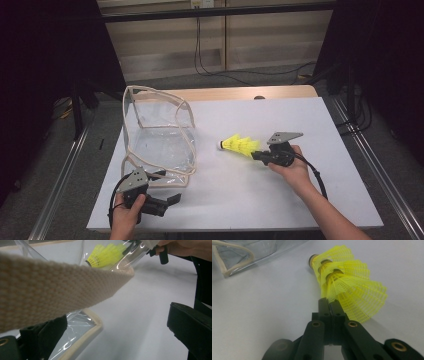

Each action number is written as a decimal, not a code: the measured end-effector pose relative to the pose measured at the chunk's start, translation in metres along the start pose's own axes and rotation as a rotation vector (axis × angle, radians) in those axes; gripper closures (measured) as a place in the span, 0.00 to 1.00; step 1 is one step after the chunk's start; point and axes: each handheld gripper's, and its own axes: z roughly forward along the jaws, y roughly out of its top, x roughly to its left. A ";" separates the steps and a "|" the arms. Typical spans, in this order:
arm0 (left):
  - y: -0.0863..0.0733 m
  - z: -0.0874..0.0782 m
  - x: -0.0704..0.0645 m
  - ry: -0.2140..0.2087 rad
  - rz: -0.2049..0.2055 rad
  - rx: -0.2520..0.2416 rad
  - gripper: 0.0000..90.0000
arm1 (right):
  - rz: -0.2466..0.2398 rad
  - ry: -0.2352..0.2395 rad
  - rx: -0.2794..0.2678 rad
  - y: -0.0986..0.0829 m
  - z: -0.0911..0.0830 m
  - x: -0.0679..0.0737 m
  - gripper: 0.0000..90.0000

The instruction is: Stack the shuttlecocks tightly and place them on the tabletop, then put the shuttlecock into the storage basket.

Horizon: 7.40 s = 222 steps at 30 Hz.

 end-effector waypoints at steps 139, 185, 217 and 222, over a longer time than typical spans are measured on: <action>-0.001 0.000 0.000 -0.006 -0.005 -0.011 0.03 | 0.003 -0.122 0.011 0.017 0.042 0.028 0.68; 0.000 0.000 0.000 -0.006 -0.006 -0.008 0.03 | 0.031 -0.065 -0.049 0.051 0.020 0.035 0.88; -0.001 -0.001 0.001 -0.009 -0.005 -0.007 0.03 | 0.002 -0.037 -0.073 0.096 -0.011 0.044 0.88; -0.001 -0.001 0.001 -0.009 -0.005 -0.007 0.03 | -0.008 -0.030 -0.073 0.104 -0.014 0.049 0.88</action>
